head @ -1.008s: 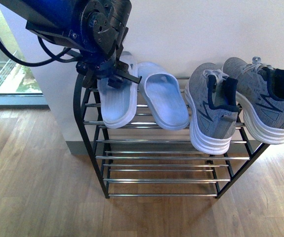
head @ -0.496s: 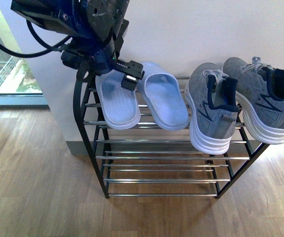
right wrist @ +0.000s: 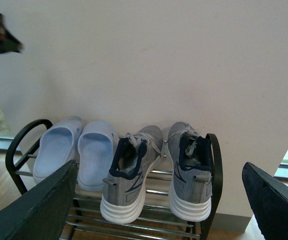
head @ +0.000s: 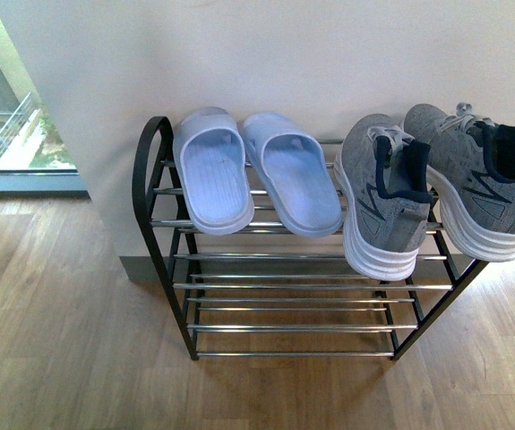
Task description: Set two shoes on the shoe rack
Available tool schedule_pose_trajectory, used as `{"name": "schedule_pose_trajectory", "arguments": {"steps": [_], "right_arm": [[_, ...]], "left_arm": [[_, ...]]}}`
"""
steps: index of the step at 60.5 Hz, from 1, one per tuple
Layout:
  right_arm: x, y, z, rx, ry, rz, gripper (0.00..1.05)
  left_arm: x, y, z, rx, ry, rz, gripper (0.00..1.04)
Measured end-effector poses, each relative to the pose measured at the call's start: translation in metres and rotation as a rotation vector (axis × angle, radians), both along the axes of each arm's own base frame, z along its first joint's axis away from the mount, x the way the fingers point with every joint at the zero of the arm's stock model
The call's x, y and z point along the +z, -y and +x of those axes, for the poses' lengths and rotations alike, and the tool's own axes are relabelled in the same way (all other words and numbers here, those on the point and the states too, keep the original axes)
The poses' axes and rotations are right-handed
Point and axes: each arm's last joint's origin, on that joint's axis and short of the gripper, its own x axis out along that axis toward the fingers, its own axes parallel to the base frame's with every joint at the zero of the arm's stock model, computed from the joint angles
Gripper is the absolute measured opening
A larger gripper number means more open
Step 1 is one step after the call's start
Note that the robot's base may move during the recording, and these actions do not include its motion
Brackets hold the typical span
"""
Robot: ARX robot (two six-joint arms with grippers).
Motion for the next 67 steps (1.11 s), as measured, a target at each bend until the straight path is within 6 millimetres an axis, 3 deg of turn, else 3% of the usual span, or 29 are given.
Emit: {"name": "schedule_pose_trajectory", "arguments": {"steps": [5,13,33,67], "right_arm": [[0.0,0.0,0.0,0.0,0.0,0.0,0.95],[0.0,0.0,0.0,0.0,0.0,0.0,0.95],[0.0,0.0,0.0,0.0,0.0,0.0,0.95],[0.0,0.0,0.0,0.0,0.0,0.0,0.95]], "left_arm": [[-0.011,-0.02,-0.028,0.015,0.124,0.021,0.71],[-0.029,-0.038,-0.064,0.001,0.159,0.05,0.51],[-0.043,-0.066,-0.115,-0.002,0.149,0.071,0.01],[-0.065,-0.094,-0.179,-0.024,0.142,0.073,0.01]]}}
